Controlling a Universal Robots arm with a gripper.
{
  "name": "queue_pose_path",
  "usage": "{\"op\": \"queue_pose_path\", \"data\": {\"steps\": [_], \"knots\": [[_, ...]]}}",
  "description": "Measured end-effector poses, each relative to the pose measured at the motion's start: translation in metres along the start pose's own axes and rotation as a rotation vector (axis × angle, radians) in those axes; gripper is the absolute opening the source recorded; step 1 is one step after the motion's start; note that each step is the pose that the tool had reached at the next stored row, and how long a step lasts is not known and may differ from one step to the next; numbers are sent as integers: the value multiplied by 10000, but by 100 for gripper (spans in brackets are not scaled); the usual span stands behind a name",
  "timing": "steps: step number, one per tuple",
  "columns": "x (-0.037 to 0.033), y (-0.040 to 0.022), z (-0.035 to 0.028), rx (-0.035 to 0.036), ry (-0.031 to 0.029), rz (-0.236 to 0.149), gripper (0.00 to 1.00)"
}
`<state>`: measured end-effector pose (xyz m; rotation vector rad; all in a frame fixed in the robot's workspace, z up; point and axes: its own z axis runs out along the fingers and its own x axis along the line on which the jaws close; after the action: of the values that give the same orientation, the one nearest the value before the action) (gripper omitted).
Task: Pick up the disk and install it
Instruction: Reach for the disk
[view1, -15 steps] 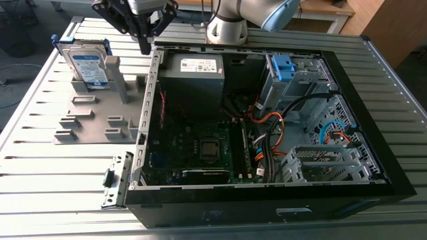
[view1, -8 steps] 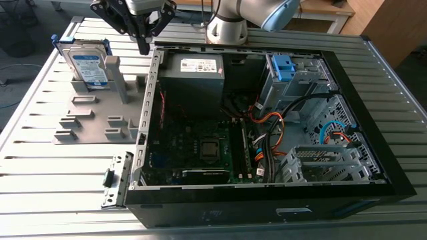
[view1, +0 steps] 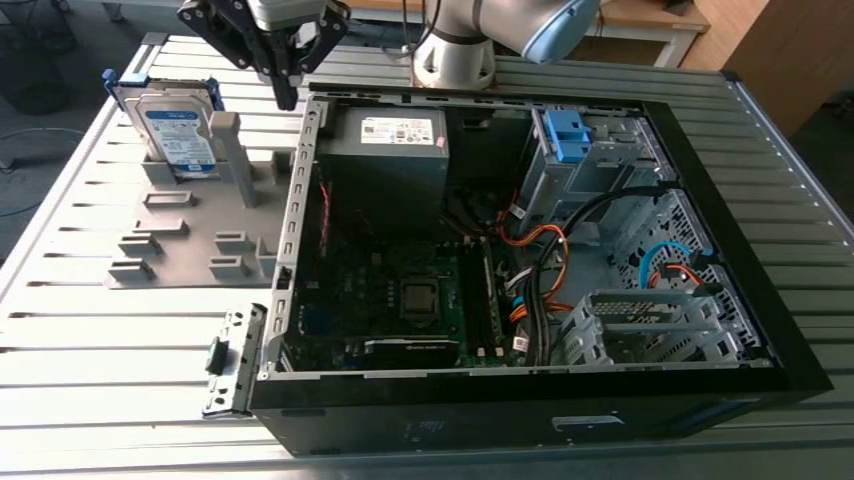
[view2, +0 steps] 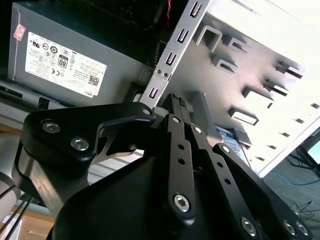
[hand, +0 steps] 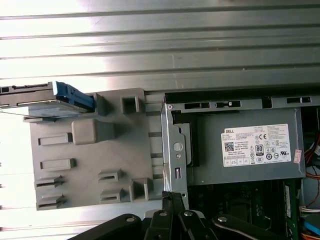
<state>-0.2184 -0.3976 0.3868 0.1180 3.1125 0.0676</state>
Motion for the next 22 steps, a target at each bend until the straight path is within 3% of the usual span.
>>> {"op": "queue_pose_path", "data": {"steps": [22], "knots": [[56,0,24,-1,0,0,11]]}}
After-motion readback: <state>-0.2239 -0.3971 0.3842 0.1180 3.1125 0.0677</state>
